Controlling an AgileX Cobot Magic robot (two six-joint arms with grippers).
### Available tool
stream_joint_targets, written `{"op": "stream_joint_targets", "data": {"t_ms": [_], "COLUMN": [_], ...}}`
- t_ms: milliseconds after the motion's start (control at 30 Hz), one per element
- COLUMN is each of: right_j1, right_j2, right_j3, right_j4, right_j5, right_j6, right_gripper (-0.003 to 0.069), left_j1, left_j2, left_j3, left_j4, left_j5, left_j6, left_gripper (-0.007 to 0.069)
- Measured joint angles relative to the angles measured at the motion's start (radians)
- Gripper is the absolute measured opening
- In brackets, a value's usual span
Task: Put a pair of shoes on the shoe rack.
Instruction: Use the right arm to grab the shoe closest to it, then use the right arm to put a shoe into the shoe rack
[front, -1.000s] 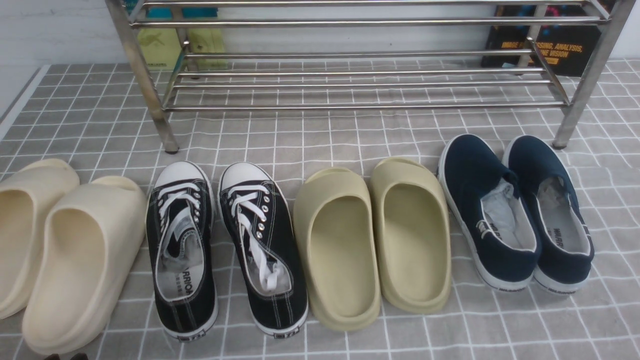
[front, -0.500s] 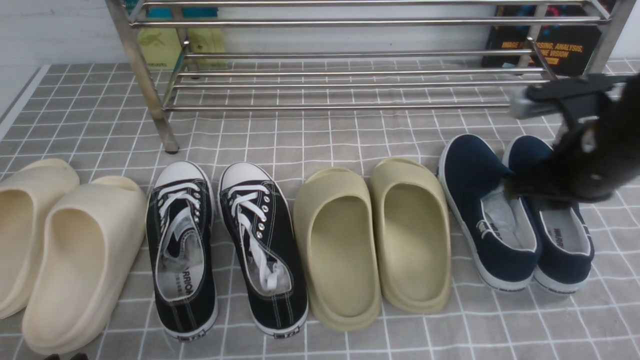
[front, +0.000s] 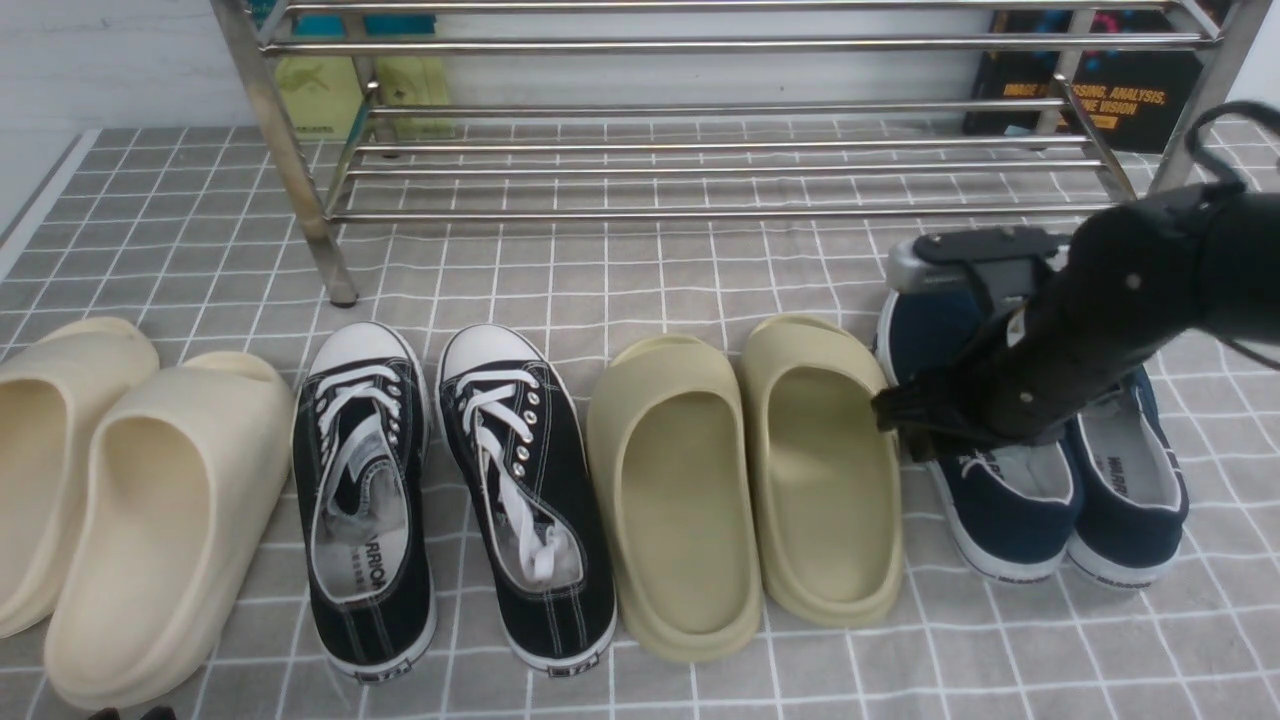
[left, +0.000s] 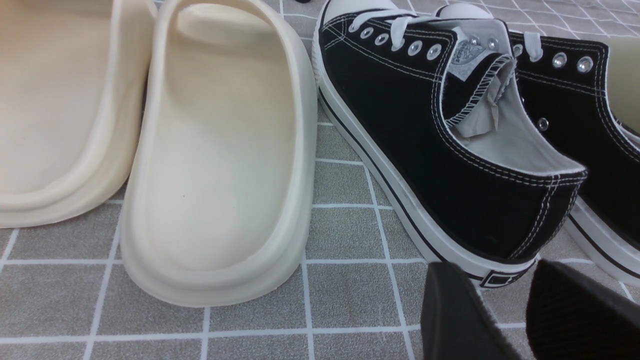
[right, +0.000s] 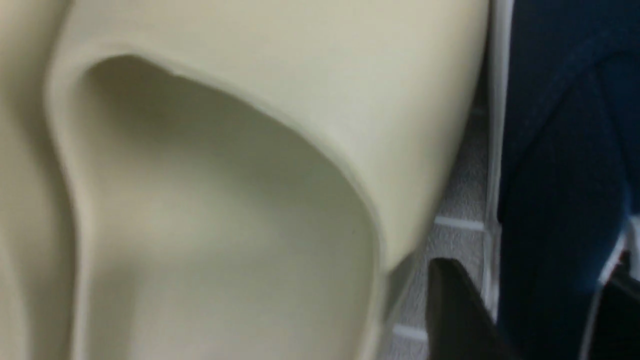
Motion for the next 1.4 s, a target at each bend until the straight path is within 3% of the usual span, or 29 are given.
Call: {"op": "stream_joint_targets", "data": {"t_ms": [67,133,200,533,767,1000,1400], "right_j1": [0.0,0.002,0.008,0.026,0.028,0.025,0.004], "right_j2": [0.014,0.023,0.014,-0.075,-0.024,0.203,0.518], "right_j3": [0.0,-0.001,-0.012,-0.187,-0.327,-0.58,-1.062], "right_j4": [-0.005,-0.032,-0.051,-0.11,-0.195,-0.295,-0.333], "right_j5": [-0.008,-0.007,0.011,0.228,0.203,0.174,0.201], "right_j6": [-0.001,-0.019,-0.038,-0.059,-0.079,-0.079,-0.082], "right_gripper": [0.0243,0.0119,0.0039,0.0039,0.0039,0.0039,0.0039], "left_j1": [0.0,0.0,0.0,0.0,0.0,0.0,0.0], "left_j2": [0.0,0.0,0.0,0.0,0.0,0.0,0.0], "left_j3": [0.0,0.0,0.0,0.0,0.0,0.0,0.0], "left_j4": [0.0,0.0,0.0,0.0,0.0,0.0,0.0], "left_j5": [0.0,0.0,0.0,0.0,0.0,0.0,0.0], "left_j6": [0.0,0.0,0.0,0.0,0.0,0.0,0.0], "left_gripper": [0.0239,0.0239,0.0239,0.0239,0.0239,0.0239,0.0239]}}
